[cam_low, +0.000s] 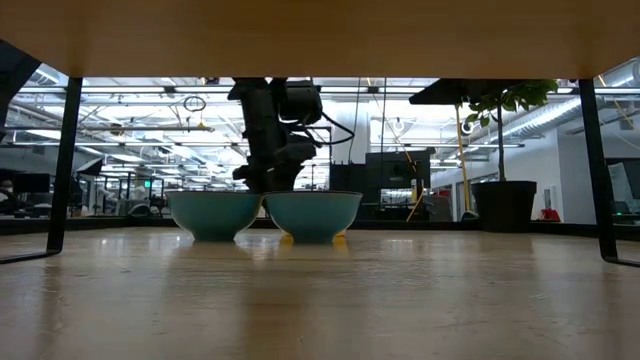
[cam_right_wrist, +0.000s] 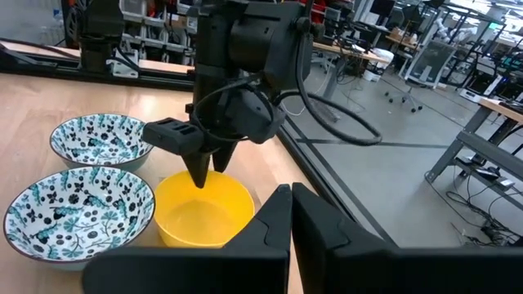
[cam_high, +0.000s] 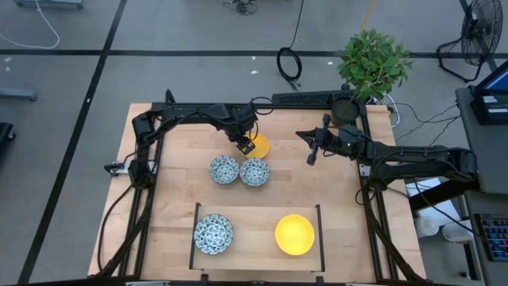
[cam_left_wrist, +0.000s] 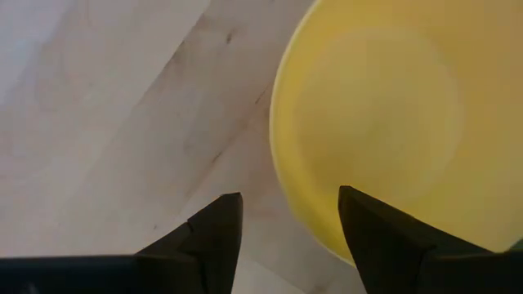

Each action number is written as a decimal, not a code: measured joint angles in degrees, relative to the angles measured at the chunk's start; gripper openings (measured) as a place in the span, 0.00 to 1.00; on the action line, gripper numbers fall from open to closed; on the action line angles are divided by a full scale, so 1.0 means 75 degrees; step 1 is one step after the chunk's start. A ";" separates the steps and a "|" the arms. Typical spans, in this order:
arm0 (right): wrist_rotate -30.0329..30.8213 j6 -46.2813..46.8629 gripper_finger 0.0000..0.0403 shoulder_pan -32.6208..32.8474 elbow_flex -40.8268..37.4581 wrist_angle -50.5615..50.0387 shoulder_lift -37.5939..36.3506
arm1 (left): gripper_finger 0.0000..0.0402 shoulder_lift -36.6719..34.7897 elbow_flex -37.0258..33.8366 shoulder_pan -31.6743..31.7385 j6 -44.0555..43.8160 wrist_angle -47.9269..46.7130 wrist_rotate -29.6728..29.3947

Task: Pick & Place Mini bowls
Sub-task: Stack the yellow bowl on the yellow bowl on the shelf

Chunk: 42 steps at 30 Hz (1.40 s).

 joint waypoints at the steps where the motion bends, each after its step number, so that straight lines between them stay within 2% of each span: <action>1: 0.0002 0.0000 0.00 0.0000 0.0000 -0.0001 0.0000 | 0.49 0.0000 0.0000 -0.0003 -0.0002 -0.0002 0.0000; 10: 0.0000 0.0074 0.00 0.0000 0.0000 -0.0007 0.0000 | 0.23 0.0009 0.0000 -0.0002 -0.0128 -0.0021 0.0061; 19: 0.0000 0.0087 0.00 0.0000 0.0000 -0.0010 0.0000 | 0.03 -0.0011 0.0000 0.0000 0.0171 0.0007 0.0075; 24: 0.0000 0.0085 0.00 0.0000 0.0000 -0.0012 0.0000 | 0.04 -0.0277 -0.0004 -0.0006 0.0352 0.0041 -0.0197; 28: 0.0000 0.0087 0.00 0.0000 0.0000 -0.0018 0.0000 | 0.02 -0.0702 -0.0006 -0.0015 0.0429 0.0145 -0.0713; 42: 0.0003 0.0087 0.00 0.0000 0.0000 -0.0030 0.0000 | 0.04 -0.2951 -0.0006 -0.0459 0.1602 0.1012 -0.3184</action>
